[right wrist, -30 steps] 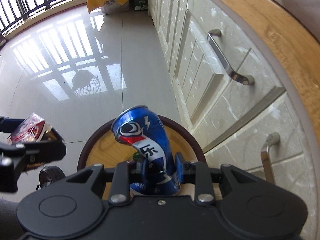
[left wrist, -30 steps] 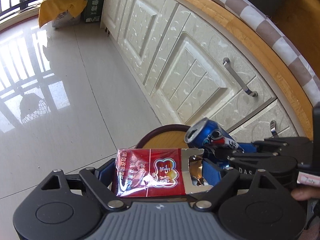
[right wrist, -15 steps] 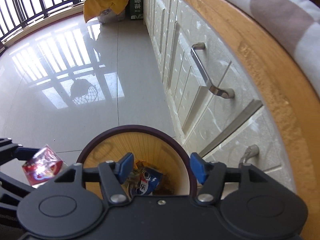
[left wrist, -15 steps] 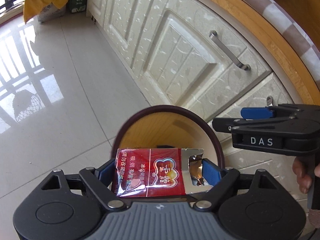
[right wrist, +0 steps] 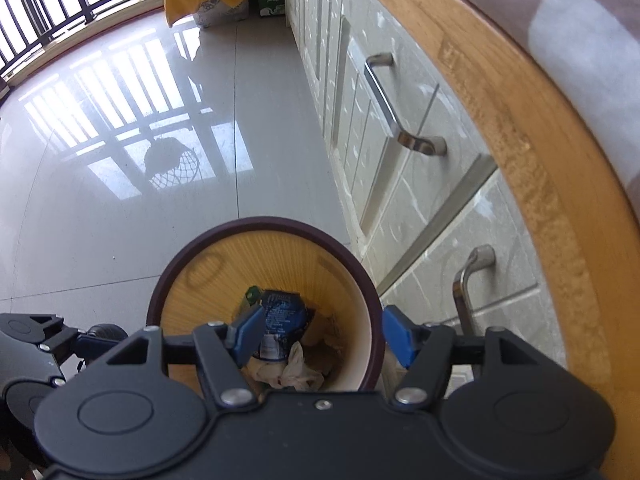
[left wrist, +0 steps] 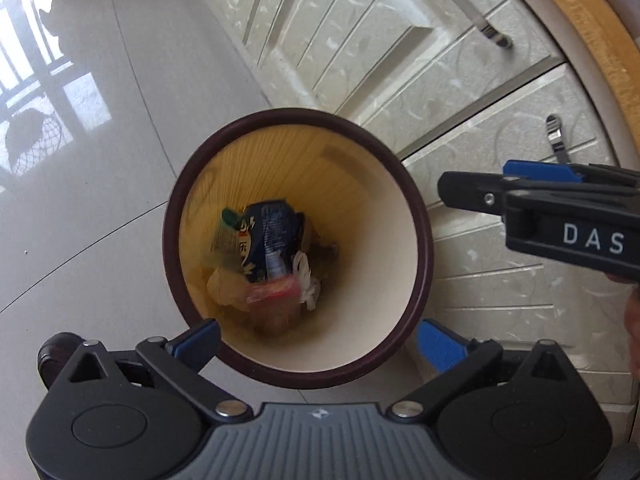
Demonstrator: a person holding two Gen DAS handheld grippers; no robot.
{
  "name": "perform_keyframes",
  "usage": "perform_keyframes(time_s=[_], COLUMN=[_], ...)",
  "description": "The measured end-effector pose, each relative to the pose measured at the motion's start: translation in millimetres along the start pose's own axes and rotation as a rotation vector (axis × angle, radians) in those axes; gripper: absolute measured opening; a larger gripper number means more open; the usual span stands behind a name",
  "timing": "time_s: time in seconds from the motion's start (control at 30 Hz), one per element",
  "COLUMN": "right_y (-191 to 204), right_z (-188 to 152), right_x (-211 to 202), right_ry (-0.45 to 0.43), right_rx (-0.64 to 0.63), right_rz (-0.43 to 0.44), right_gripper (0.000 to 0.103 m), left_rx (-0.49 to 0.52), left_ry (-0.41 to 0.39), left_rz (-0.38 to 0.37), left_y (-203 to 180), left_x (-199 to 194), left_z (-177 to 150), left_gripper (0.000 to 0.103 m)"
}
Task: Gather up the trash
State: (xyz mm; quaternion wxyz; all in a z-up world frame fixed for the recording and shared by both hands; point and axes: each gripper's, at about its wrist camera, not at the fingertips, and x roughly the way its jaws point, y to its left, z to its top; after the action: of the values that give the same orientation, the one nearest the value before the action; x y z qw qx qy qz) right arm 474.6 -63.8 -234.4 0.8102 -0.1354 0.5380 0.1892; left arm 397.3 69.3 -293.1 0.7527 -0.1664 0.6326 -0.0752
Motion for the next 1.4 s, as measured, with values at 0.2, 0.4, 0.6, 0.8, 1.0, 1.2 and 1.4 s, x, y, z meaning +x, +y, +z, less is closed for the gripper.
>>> perform_keyframes(time_s=[0.2,0.4,0.6,0.8,1.0,1.2,1.4], right_y=[-1,3,5,3,4,15,18], right_z=[-4,-7,-11,-18,-30,-38,-51], right_x=[4,4,-4,-21,-50,-96,-149], right_ry=[0.025,0.036,0.019,-0.015,-0.043,-0.119,-0.209], right_rx=[0.001,0.000,-0.003,0.009,0.037,0.048,0.099], right_rz=[0.000,0.000,-0.006,-0.017,0.033,0.031,0.033], right_gripper=[0.066,0.068,0.074,0.085,0.097,0.103,0.103], left_rx=[0.022,0.041,0.036,0.042,0.065,0.037,0.044], left_ry=[-0.011,-0.020,-0.045,-0.076,-0.108,-0.178,-0.265], left_rz=[0.020,0.038,0.068,0.094,0.151,0.158,0.156], left_y=[0,0,5,2,1,4,-6], left_x=[-5,-12,-22,-38,-60,-98,-143], left_z=[0,-1,-4,-9,-24,-41,-58], left_gripper=[0.103,0.103,0.103,0.103,0.103,0.103,0.103])
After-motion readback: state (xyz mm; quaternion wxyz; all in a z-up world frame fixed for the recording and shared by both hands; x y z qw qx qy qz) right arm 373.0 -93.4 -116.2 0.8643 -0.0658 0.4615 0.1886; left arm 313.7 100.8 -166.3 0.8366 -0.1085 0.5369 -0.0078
